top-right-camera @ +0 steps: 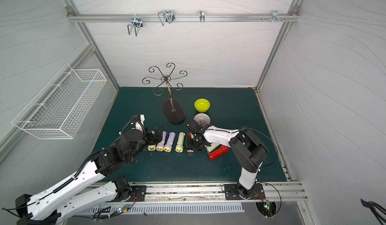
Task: Close the plug at the bottom of the flashlight
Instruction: Place the flashlight at the center of the board.
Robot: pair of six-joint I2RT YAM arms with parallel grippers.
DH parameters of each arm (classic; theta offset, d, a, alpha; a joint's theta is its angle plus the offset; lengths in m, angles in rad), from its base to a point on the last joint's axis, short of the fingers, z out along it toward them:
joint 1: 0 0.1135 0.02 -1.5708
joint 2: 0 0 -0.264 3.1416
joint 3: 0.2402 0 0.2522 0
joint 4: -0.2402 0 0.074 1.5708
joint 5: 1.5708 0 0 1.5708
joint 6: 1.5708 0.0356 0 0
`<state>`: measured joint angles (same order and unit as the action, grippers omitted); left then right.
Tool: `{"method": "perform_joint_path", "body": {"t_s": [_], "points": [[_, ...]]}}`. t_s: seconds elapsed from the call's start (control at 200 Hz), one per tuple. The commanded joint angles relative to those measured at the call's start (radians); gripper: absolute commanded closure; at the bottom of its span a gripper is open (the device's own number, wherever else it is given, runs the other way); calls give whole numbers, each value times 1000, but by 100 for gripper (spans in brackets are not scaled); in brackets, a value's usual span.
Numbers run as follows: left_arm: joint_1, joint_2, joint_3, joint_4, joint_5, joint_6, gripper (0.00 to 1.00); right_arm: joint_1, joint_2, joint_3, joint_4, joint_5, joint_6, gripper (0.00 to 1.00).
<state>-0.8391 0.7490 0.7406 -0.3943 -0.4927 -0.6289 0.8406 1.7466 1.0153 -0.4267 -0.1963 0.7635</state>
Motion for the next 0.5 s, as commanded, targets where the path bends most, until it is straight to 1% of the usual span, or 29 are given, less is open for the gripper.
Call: {"method": "perform_joint_path", "body": {"t_s": [0.0, 0.07, 0.19, 0.335, 0.495], "points": [[-1, -34, -6, 4, -43, 14, 0, -8, 37, 5, -4, -2, 14, 51], [0, -49, -11, 1, -43, 12, 0, -9, 37, 0, -4, -2, 17, 41], [0, -62, -12, -4, -42, 15, 0, -9, 36, -14, 4, -5, 30, 34], [0, -71, -16, -11, -38, 10, 0, -9, 22, -19, 0, 0, 30, 33], [-1, -66, -15, -10, -43, 17, 0, -9, -41, -11, -34, 21, 14, 31]]}}
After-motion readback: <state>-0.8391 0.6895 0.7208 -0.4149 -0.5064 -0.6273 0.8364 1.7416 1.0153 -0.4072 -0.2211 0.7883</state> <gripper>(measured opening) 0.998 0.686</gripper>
